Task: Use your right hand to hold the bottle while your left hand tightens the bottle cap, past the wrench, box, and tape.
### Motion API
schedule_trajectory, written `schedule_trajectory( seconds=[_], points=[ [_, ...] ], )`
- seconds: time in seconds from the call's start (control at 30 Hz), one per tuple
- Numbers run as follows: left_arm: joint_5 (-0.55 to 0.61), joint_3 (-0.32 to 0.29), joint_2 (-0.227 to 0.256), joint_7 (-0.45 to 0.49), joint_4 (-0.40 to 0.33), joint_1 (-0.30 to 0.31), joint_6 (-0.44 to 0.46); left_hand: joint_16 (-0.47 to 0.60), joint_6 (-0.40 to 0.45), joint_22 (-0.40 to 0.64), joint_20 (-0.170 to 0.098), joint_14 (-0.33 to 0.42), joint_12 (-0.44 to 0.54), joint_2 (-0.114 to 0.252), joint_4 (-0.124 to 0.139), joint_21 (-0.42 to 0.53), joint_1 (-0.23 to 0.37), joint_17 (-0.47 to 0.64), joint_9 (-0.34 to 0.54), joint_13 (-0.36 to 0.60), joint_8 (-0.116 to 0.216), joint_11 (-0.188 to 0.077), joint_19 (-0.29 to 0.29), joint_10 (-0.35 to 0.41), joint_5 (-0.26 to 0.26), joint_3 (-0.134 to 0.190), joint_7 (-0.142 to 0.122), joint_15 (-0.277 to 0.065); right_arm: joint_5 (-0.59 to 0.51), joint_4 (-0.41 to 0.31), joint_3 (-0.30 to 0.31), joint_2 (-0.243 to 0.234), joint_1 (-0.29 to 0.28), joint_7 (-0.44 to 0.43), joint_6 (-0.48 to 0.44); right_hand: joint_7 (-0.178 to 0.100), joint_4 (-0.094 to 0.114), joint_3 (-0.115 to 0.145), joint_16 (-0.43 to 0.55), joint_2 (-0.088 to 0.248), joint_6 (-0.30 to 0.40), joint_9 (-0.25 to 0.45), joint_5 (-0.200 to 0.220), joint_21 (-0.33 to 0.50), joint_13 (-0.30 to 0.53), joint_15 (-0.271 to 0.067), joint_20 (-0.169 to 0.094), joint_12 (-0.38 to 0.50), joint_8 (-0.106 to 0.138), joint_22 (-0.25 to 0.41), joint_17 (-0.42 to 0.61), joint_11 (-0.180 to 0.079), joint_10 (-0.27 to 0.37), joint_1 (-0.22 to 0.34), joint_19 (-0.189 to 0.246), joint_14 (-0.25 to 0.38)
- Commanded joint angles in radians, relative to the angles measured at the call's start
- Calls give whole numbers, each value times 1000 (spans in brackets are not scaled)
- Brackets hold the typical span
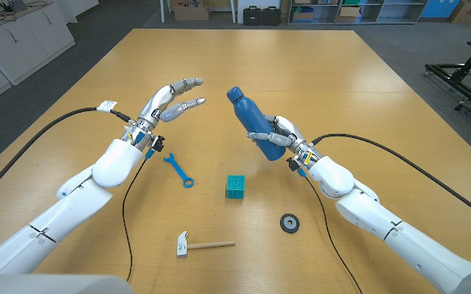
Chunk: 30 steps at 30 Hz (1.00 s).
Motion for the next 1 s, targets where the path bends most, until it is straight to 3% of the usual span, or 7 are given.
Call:
schedule_trajectory(
  seconds=[0.03, 0.63, 0.8, 1.0],
  points=[
    [-89, -56, 85, -112, -52, -1, 62, 0, 3, 3, 5, -1, 1, 2, 6, -3, 12, 3, 3, 2, 0, 9, -1, 4, -1, 0, 6, -104, -13, 18, -18, -5, 26, 26, -13, -202, 13, 22, -4, 282, 255, 3, 0, 9, 6, -227, -166, -5, 8, 3, 6, -214, 226, 277, 30, 146],
    [-214, -10, 165, -286, -1, -113, 72, -4, -25, 4, 32, -26, -12, -1, 17, -7, 14, 4, 3, 2, -17, 36, -25, -32, -5, -15, 25, -83, -36, -1, -26, -33, 33, 33, -48, -206, 12, 23, -7, 280, 261, 0, 0, 17, 5, -226, -166, -11, 12, 2, 12, -211, 230, 278, 28, 150],
    [-215, -3, 201, -313, 0, -137, 94, -6, -32, 4, 42, -34, -14, -1, 18, -7, 14, 4, 3, 2, -20, 35, -28, -40, -5, -18, 25, -76, -31, 3, -25, -32, 35, 36, -36, -203, 13, 23, -8, 280, 261, 0, 0, 19, 5, -225, -166, -13, 12, 2, 14, -211, 232, 277, 27, 150],
    [-220, 34, 208, -334, 7, -176, 96, -5, -36, 4, 46, -38, -12, -1, 18, -6, 16, 5, 3, 3, -22, 48, -30, -39, -6, -21, 26, -73, -45, -16, -21, -38, 27, 26, -23, -204, 13, 23, -9, 280, 261, 0, 0, 20, 5, -225, -166, -14, 13, 1, 15, -211, 232, 277, 26, 150]
  ],
)
